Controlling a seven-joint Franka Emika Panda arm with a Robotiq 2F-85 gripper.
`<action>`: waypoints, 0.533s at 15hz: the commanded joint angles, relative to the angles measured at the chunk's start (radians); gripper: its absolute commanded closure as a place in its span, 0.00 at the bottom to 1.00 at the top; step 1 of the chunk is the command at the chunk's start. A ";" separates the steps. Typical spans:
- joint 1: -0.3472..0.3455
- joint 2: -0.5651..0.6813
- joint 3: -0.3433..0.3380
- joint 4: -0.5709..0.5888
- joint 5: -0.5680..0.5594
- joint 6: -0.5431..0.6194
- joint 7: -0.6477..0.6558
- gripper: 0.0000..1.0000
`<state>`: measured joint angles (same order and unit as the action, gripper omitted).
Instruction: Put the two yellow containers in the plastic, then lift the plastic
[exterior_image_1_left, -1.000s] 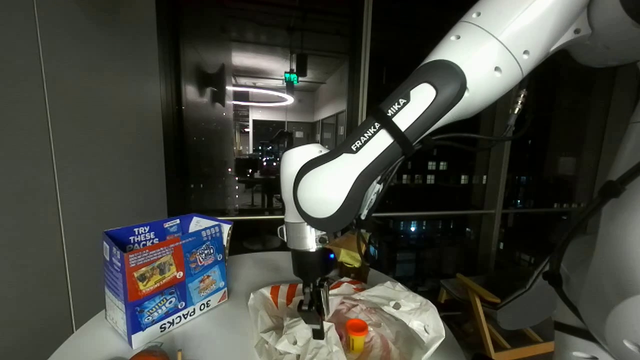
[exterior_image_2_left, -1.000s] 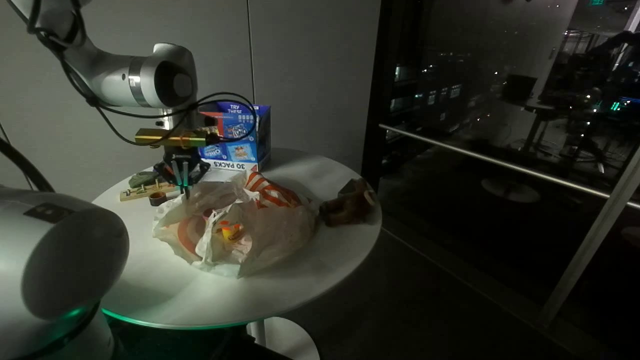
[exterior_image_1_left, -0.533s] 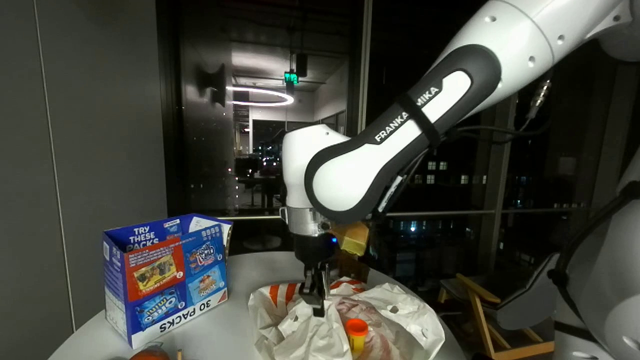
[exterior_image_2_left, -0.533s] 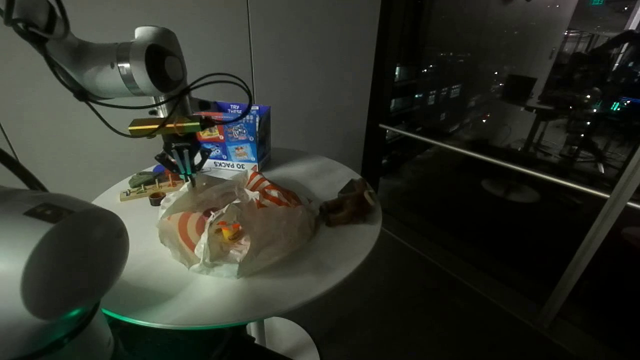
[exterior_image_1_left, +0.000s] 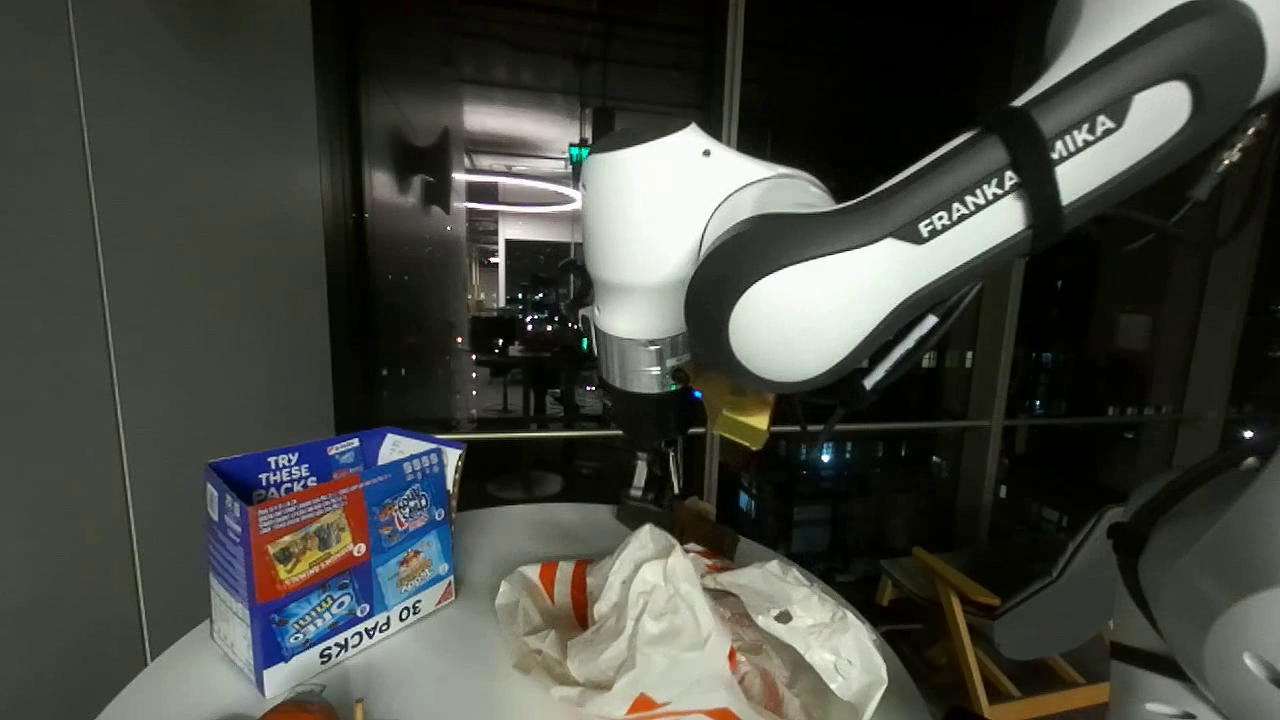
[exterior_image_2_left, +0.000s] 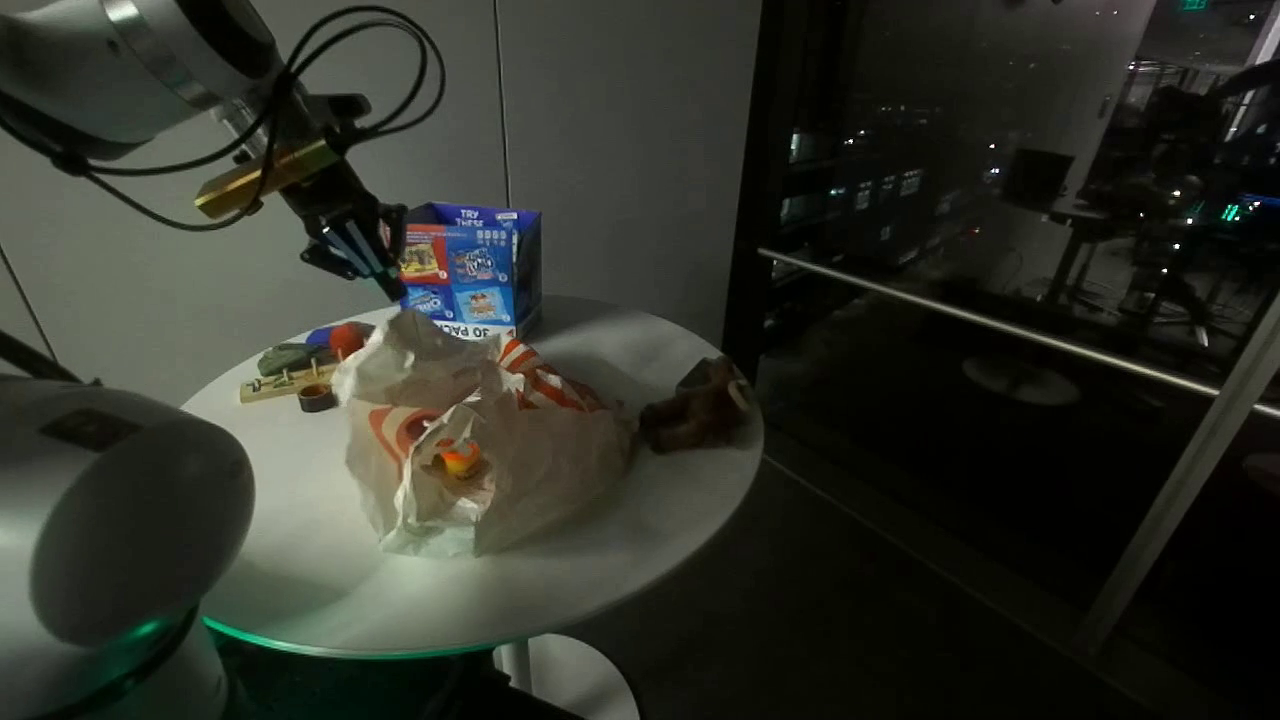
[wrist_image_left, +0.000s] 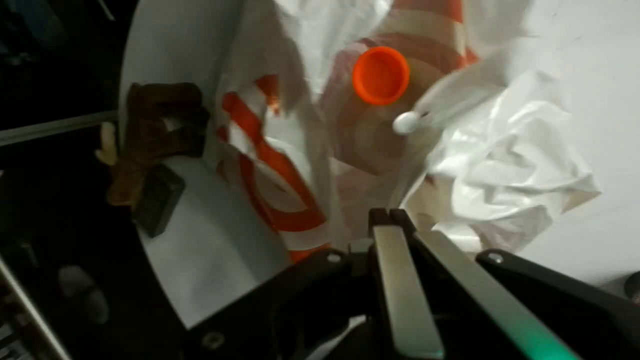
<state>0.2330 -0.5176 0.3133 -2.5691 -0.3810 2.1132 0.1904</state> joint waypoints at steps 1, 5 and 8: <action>-0.038 -0.111 0.058 -0.011 -0.108 -0.038 0.094 0.95; -0.029 -0.104 0.030 -0.002 -0.096 -0.032 0.063 0.94; 0.027 -0.076 -0.044 -0.035 -0.001 0.090 -0.048 0.63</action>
<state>0.2148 -0.6065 0.3317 -2.5756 -0.4538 2.0985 0.2370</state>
